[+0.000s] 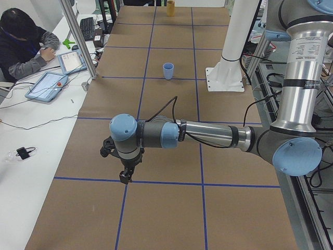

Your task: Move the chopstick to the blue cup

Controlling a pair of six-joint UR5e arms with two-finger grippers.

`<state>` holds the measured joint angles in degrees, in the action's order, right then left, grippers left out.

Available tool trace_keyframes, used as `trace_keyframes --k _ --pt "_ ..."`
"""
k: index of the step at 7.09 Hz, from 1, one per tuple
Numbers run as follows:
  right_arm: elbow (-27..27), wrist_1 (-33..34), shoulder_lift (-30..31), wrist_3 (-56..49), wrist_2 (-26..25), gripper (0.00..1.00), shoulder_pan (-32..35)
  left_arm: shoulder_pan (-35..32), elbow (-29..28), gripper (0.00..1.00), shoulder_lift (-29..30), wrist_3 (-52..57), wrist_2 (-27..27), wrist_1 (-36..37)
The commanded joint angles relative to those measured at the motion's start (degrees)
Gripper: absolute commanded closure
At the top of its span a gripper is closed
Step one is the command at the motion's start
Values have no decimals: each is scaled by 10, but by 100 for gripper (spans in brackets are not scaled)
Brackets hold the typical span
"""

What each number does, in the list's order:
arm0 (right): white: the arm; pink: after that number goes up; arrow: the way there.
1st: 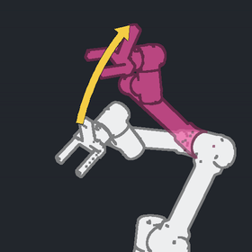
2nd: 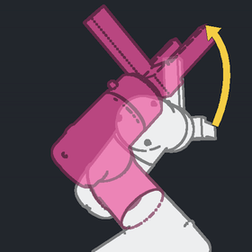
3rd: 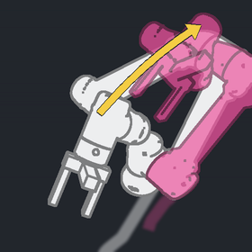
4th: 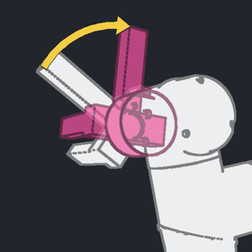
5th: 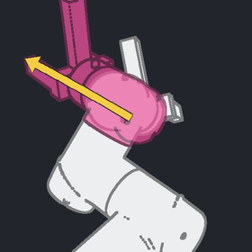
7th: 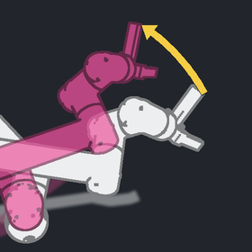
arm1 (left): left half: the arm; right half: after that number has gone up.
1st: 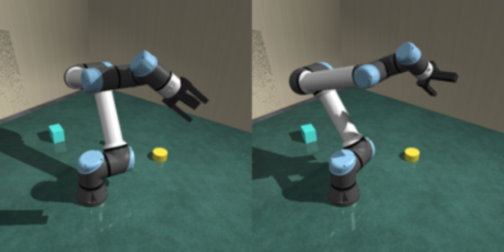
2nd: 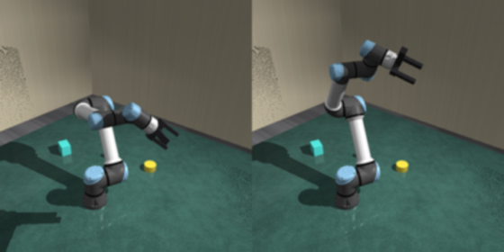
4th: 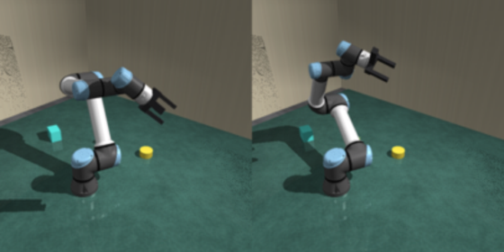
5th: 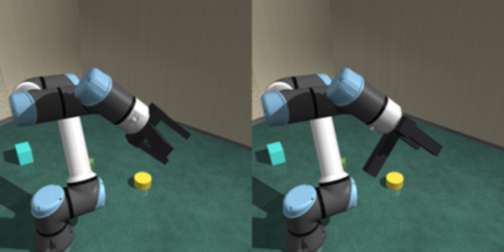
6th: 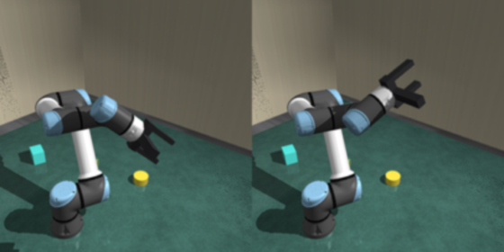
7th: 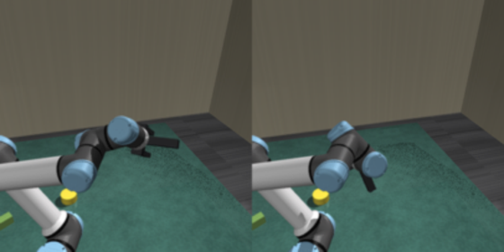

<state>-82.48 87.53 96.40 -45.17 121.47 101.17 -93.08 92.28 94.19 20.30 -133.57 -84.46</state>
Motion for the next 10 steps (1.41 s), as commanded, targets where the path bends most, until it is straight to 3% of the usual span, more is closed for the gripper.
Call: trace_keyframes --k 1,2,4,6,10 --pt "0 0 1 -4 -11 83 0 1 1 1 0 0 0 0" --pt "1 0 1 -4 -11 83 0 1 1 1 0 0 0 0" --pt "-4 4 -2 -4 -10 100 0 0 1 1 0 0 0 0" --pt "-15 10 -2 -5 -4 100 0 0 0 1 0 1 0 0" --pt "-147 193 -2 -105 -41 100 56 1 -3 1 -1 0 0 0"
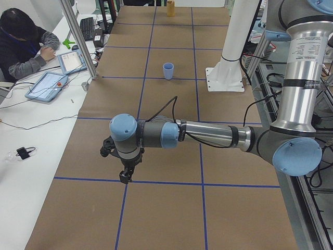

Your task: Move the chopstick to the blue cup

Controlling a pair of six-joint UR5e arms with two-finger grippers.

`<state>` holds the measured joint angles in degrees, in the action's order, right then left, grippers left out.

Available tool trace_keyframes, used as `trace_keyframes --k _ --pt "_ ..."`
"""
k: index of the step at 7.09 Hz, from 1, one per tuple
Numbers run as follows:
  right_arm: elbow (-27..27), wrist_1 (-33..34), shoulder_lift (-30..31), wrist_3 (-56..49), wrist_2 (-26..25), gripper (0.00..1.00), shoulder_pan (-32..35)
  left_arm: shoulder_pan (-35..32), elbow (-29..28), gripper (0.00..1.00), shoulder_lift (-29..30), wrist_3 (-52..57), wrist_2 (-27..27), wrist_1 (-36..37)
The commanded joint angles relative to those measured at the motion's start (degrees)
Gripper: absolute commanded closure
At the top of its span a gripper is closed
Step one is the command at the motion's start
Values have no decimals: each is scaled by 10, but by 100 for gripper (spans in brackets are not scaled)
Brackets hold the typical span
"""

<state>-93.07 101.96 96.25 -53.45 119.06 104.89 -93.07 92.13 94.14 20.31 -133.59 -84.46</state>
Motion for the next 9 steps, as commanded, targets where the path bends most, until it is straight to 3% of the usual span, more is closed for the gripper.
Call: trace_keyframes --k 1,5,7,9 --pt "-59 77 -2 -49 -29 100 40 1 0 1 -4 1 0 0" --pt "-119 166 -73 -73 -57 100 86 1 2 1 -23 -1 0 -28" --pt "-133 163 -82 -66 -1 100 27 1 3 1 -23 -5 0 -25" --pt "-156 162 -116 -19 70 100 -26 0 25 1 -25 -91 -1 -25"
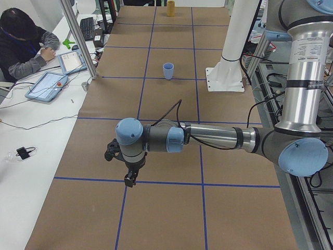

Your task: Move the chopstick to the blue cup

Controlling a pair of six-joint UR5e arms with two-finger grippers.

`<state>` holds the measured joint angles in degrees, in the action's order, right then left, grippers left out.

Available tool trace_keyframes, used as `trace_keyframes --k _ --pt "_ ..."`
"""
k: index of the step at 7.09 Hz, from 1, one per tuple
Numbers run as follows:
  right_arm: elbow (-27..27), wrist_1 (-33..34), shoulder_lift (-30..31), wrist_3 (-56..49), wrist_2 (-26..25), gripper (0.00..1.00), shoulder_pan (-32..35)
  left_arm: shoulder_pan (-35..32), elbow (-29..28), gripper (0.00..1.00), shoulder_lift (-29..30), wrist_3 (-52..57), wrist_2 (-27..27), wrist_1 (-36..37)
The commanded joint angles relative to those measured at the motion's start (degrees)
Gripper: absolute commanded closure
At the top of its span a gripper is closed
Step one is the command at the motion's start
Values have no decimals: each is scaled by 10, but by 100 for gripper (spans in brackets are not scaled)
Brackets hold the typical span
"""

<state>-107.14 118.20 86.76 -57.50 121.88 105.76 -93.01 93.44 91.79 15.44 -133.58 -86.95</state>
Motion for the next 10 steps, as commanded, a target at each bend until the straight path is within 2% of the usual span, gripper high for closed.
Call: trace_keyframes --k 1,3,4,6,7,8,9,10 --pt "-43 -2 -40 23 56 100 -96 -1 14 1 -10 -43 0 -1" --pt "-53 -2 -116 52 116 100 -207 -1 28 1 -30 -43 0 -2" --pt "-53 -22 -147 53 115 100 -258 -1 30 1 -36 -42 0 -2" --pt "-68 -115 -198 86 115 100 -384 -1 40 1 -48 -42 -1 -2" --pt "-93 -130 -220 184 98 100 -433 -1 39 1 -49 -42 -1 -2" --pt "-93 -137 -243 211 92 100 -478 -1 38 1 -50 -42 -1 -2" --pt "-99 -137 -270 236 61 100 -519 -1 36 1 -50 -42 -1 -2" --pt "-107 -135 -288 284 9 100 -567 -1 32 1 -50 -42 -1 -1"
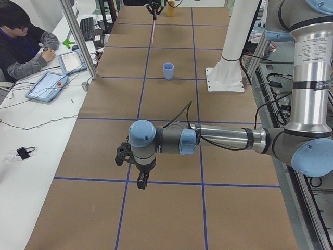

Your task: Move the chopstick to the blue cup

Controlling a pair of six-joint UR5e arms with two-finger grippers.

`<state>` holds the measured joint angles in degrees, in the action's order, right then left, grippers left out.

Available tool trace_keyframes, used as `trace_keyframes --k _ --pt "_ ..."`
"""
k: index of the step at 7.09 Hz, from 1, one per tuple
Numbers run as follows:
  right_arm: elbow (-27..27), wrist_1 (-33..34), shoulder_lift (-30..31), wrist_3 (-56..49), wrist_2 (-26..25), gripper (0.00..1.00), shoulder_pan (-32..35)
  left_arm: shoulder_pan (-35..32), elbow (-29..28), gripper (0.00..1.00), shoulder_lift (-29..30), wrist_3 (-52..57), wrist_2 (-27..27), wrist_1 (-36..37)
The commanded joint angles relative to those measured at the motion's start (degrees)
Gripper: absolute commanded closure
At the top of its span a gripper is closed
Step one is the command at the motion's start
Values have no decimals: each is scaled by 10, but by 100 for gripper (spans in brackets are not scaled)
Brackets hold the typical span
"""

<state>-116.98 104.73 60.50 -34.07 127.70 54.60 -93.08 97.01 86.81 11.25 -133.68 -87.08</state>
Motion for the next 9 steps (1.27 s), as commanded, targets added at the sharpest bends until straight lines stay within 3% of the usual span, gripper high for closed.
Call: trace_keyframes --k 1,3,9 --pt "-14 11 -40 66 -81 100 -83 0 -3 1 -1 0 0 2" --pt "-13 152 -130 100 -134 100 -136 0 -3 1 -8 0 0 0" --pt "4 186 -148 150 -250 100 -242 0 -4 1 -8 0 0 2"
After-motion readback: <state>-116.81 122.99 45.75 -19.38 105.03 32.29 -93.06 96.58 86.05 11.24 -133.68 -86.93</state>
